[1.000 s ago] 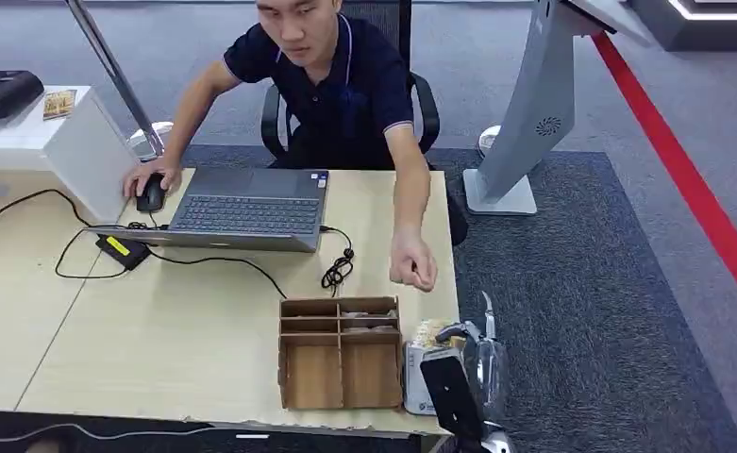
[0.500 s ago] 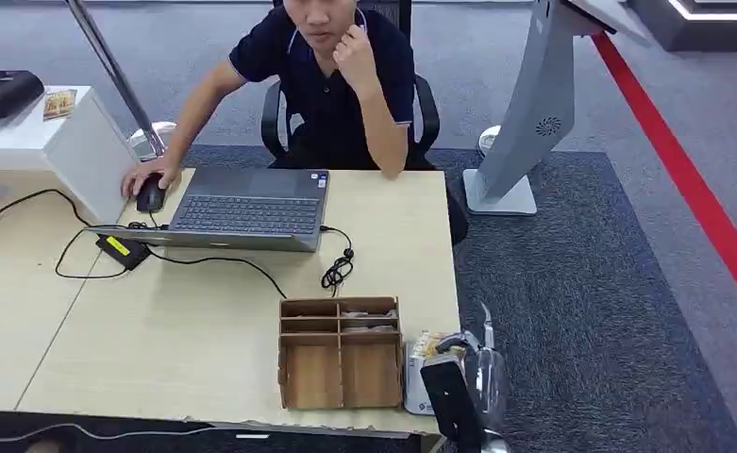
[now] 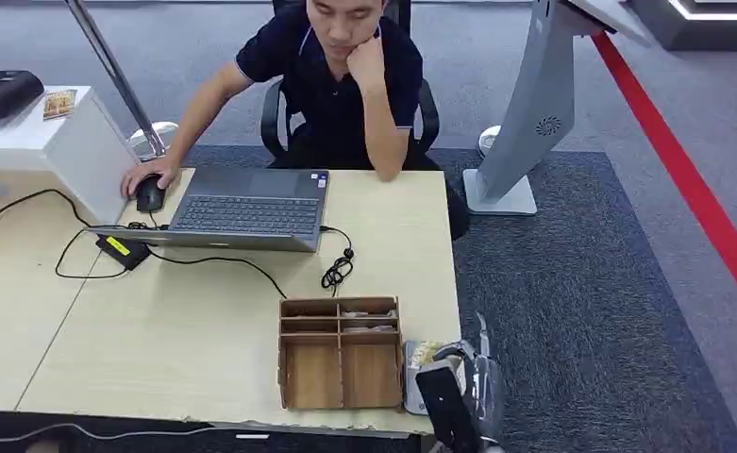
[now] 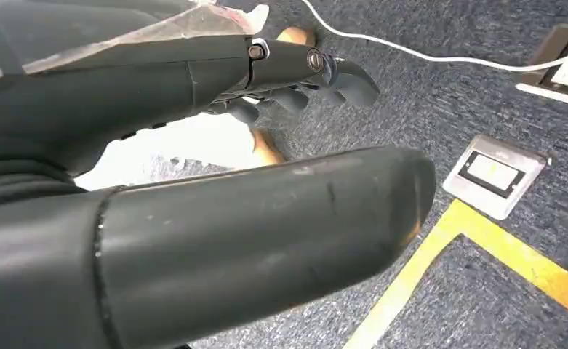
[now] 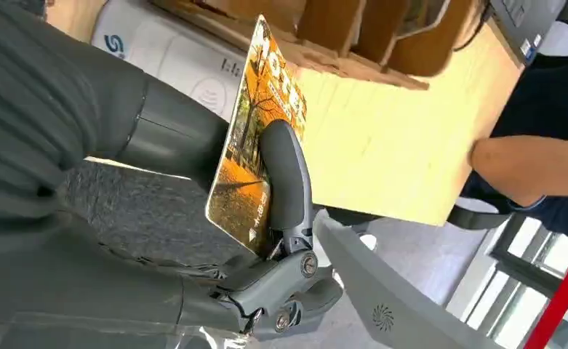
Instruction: Pass the card to the sensor for recognition and then transmit it.
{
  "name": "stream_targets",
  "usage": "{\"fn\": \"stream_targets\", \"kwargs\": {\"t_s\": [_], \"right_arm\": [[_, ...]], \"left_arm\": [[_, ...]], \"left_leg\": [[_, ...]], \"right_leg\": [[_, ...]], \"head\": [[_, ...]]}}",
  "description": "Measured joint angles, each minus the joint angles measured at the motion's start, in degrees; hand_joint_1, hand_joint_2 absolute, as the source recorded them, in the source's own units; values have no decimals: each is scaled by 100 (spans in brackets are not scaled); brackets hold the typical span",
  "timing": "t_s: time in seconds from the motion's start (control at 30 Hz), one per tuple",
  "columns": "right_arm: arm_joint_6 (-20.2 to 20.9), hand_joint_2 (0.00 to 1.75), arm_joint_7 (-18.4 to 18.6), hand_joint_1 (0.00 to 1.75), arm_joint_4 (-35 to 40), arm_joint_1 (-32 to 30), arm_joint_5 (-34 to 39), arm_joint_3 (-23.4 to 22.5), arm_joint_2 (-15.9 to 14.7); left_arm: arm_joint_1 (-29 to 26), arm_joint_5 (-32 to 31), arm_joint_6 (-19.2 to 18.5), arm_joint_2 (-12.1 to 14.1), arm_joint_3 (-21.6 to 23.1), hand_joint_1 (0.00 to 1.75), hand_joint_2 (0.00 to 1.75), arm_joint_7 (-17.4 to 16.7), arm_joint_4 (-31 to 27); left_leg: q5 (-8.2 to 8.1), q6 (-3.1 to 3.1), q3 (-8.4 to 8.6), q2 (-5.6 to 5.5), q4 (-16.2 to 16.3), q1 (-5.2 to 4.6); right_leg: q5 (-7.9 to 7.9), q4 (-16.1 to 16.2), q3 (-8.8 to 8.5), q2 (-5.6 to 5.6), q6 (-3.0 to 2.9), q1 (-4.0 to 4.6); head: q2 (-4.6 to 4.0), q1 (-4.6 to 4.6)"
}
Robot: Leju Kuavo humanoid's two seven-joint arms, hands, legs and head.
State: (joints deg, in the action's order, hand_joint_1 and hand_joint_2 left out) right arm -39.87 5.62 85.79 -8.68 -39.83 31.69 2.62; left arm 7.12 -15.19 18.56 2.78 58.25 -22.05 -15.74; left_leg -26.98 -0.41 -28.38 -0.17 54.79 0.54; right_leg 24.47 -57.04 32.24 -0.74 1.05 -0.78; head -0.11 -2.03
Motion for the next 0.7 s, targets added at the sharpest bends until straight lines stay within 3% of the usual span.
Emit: {"fn": "stream_targets", "kwargs": {"t_s": [0.03,0.1,0.13,0.23,0.3,0.33,0.37,0.47,0.7], "right_arm": [[0,175,24,175,-15,0,-35,24,-13],[0,175,59,175,-50,-1,-41,61,-28],[0,175,120,175,-74,1,-67,89,-41],[2,175,354,175,-153,40,-218,194,-129],[2,175,477,175,-203,94,-326,276,-206],[2,175,566,175,-229,122,-393,330,-254],[2,175,632,175,-249,137,-455,374,-302],[2,175,771,175,-301,161,-568,513,-446],[0,175,879,175,-398,219,-618,741,-649]], "left_arm": [[0,-160,-21,-2,-2,0,0,47,0],[-15,-1249,-243,-70,-329,0,0,414,13],[-21,-2161,-310,-118,-673,0,0,548,26],[-60,-5766,-391,-225,-2053,0,0,621,42],[-63,-7114,-422,-243,-2676,0,0,616,66],[-82,-7382,-424,-249,-2993,0,0,616,81],[-109,-7227,-424,-256,-3249,0,0,616,90],[-156,-6018,-424,-302,-3859,0,0,616,107],[-199,-5777,-424,-404,-4727,0,0,616,142]], "left_leg": [[0,0,1,1,0,0],[0,0,2,1,0,-3],[0,0,2,1,0,-3],[0,0,0,3,0,-2],[-1,1,2,3,0,-2],[-1,1,3,2,0,-2],[0,1,3,2,1,-1],[0,0,1,-1,1,0],[0,1,-1,0,1,-1]], "right_leg": [[0,0,1,0,0,0],[0,0,2,0,0,-1],[0,0,1,0,0,-1],[-1,0,0,-3,0,-1],[-1,0,0,-4,0,-1],[-1,0,0,-4,0,-1],[-1,0,1,-4,0,-1],[0,0,1,0,1,0],[0,0,0,0,1,0]], "head": [[0,2],[0,4],[0,4],[0,-4],[0,0],[0,2],[0,-2],[0,0],[0,-2]]}}
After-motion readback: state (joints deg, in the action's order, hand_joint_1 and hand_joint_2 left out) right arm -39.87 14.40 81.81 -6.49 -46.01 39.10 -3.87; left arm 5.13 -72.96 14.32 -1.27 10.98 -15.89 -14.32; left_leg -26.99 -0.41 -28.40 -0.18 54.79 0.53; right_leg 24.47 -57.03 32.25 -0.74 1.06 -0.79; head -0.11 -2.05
